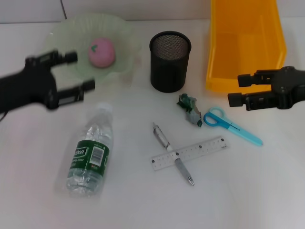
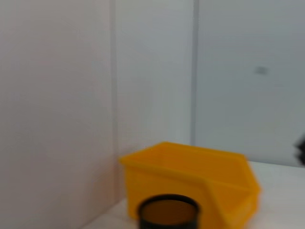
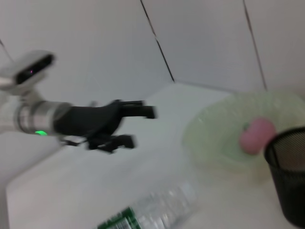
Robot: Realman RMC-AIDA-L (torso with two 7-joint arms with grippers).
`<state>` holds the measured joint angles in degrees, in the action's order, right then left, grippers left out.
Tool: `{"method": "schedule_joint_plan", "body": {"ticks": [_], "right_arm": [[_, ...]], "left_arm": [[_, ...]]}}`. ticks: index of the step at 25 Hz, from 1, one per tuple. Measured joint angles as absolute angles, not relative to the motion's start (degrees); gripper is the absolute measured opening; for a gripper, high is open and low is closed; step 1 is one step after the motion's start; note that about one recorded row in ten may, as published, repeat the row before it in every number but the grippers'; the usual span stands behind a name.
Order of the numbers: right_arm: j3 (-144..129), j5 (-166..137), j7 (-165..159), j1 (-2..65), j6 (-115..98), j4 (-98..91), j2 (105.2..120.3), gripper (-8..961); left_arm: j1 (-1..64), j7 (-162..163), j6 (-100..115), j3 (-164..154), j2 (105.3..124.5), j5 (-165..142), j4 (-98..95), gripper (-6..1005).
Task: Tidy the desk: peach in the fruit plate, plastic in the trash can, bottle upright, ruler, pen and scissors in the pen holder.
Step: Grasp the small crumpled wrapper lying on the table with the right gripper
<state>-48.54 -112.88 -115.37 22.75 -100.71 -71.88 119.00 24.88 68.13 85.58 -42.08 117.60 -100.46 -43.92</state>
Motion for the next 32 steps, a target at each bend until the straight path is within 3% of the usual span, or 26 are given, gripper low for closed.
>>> {"method": "schedule_joint_plan", "body": {"ticks": [1, 3, 11, 32], "right_arm": [[-48.8, -115.9, -120.7, 23.8, -101.8, -75.2, 119.00, 831], [-50.2, -121.7, -130.6, 26.6, -103.9, -80.6, 118.99, 831], [-64.6, -143.5, -154.6, 40.0, -104.5, -81.7, 119.23, 830], [-83.9, -149.7, -164.4, 46.5, -80.4, -62.9, 119.70, 828]], "left_arm": [[24.9, 68.1, 85.6, -42.1, 117.60, -100.5, -43.9, 792], [18.3, 62.4, 95.9, -42.5, 117.57, -101.2, -43.8, 794], [16.7, 60.9, 98.5, -44.0, 118.26, -104.6, -43.0, 785], [19.1, 60.9, 97.8, -50.0, 118.60, -105.4, -40.0, 783]]}}
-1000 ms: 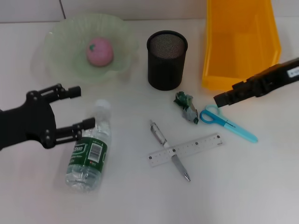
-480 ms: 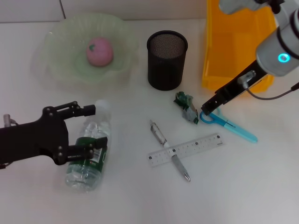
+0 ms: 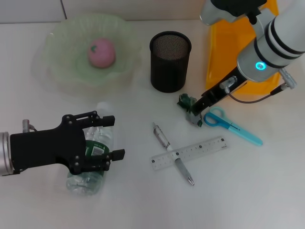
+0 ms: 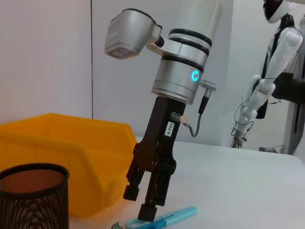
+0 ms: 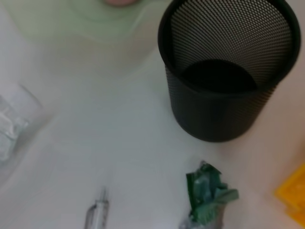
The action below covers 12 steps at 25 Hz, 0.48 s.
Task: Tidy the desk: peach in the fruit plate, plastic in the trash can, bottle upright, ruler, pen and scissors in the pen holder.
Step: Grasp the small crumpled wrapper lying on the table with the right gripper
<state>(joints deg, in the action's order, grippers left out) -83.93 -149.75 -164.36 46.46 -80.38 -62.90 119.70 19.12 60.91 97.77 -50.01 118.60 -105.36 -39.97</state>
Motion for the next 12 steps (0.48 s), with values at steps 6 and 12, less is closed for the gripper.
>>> {"method": "schedule_joint_plan", "body": {"ticks": [6, 12], "right_arm": [[-84.2, -148.9, -164.2, 47.7, -76.3, -58.5, 119.71, 823], [-87.5, -148.1, -164.2, 48.1, -72.6, -56.6, 119.71, 809]], "left_arm": [[19.4, 60.8, 96.5, -50.0, 118.58, -105.3, -39.3, 784], [19.8, 60.5, 96.1, -50.0, 118.55, -105.3, -38.3, 784]]}}
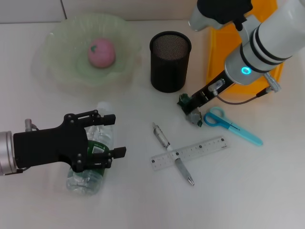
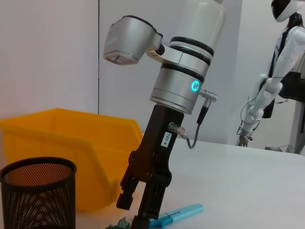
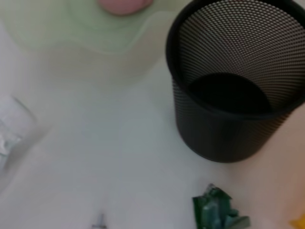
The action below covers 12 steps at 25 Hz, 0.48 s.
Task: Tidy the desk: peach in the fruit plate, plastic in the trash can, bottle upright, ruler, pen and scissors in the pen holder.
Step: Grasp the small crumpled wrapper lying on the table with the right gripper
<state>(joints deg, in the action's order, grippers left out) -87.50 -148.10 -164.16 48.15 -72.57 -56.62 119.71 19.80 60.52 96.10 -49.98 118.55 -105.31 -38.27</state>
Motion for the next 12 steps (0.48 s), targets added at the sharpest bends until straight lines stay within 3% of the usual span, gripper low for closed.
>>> {"method": "schedule_joint_plan", "body": {"ticks": [12], "right_arm": [[-90.1, -145.9, -164.1, 49.2, -67.8, -52.1, 119.80, 782]], "left_arm": [[19.5, 60.3, 95.7, -50.0, 118.57, -105.2, -37.9, 785]]}}
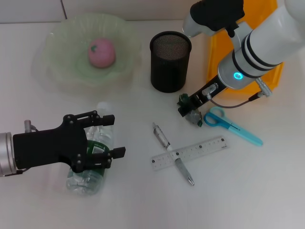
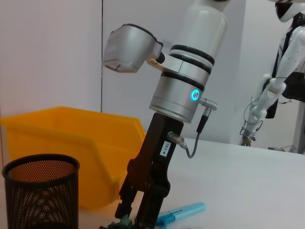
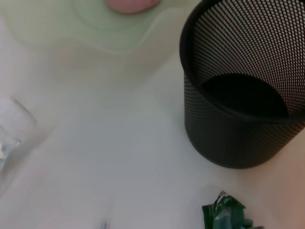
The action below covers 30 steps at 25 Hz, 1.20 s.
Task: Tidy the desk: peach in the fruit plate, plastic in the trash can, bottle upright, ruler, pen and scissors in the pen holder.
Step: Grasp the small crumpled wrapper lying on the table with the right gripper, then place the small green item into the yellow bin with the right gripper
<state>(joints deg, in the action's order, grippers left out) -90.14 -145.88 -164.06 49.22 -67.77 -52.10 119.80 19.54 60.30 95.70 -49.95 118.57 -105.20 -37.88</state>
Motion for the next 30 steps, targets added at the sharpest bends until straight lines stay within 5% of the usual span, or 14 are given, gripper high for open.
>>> {"method": "schedule_joint_plan", "body": {"ticks": [2, 18, 30], "right_arm": [[-90.4, -145.3, -163.9, 50.0, -66.6, -50.0, 119.80, 777], [-95.1, -144.7, -163.1, 48.9, -65.3, -52.2, 119.71, 294], [-81.6, -150.0, -164.6, 32.3, -79.5, -93.5, 119.42, 172]], "left_arm": [[19.5, 60.3, 95.6, -49.8, 118.61, -105.2, -37.9, 785], [19.8, 60.2, 93.7, -49.5, 118.47, -105.2, -36.1, 786], [20.1, 60.1, 93.4, -49.5, 118.56, -105.2, -35.7, 787]]}}
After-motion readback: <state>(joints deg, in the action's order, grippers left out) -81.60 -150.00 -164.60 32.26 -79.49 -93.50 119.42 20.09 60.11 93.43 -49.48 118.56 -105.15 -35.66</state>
